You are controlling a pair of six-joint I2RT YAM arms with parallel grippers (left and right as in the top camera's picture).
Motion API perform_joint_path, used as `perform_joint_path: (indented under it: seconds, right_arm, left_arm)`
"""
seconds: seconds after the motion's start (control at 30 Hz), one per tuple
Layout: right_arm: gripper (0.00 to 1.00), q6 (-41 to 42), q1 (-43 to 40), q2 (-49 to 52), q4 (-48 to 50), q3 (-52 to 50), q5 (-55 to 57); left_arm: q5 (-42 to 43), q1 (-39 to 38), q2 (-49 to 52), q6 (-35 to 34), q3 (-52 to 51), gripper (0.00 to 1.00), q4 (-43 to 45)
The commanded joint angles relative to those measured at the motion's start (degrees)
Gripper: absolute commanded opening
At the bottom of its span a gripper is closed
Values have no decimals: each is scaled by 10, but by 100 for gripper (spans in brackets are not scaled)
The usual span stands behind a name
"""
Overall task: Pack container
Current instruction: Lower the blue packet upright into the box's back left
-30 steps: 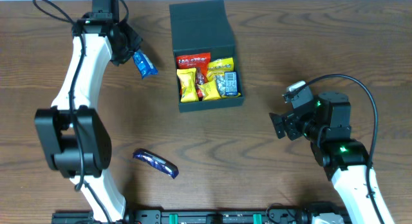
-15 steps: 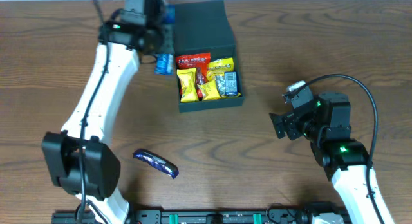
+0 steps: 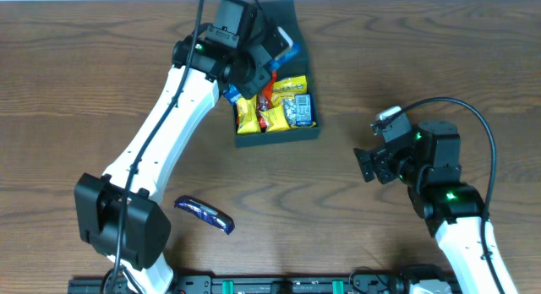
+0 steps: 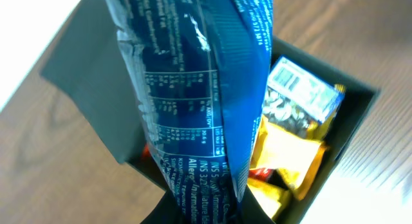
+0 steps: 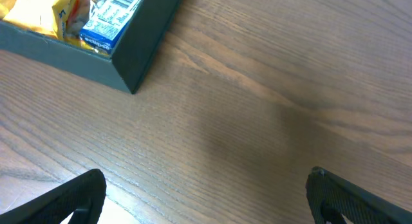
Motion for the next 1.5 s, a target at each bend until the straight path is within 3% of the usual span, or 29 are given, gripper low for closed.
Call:
perform_joint_path:
  seconds: [0.0, 0.07, 0.2, 0.43, 0.7, 1.03, 1.47]
  right_arm:
    - [99, -7, -5, -1, 0, -1, -6]
    - [99, -7, -5, -1, 0, -1, -6]
    - [99, -7, -5, -1, 0, -1, -6]
    - [99, -7, -5, -1, 0, -1, -6]
    - [99, -7, -5, -1, 0, -1, -6]
    - [99, -7, -5, -1, 0, -1, -6]
    - [99, -7, -5, -1, 0, -1, -6]
  left_arm:
    - [9, -7, -15, 176, 21, 6, -2]
    - [12, -9, -15, 230, 21, 6, -1]
    - [13, -9, -13, 306, 21, 17, -1]
    - [4, -9, 19, 395, 21, 17, 25]
    - [-9, -8, 68, 399, 21, 16, 114]
    - [-59, -8, 143, 398, 21, 17, 163]
    - [-32, -8, 185, 356, 21, 17, 170]
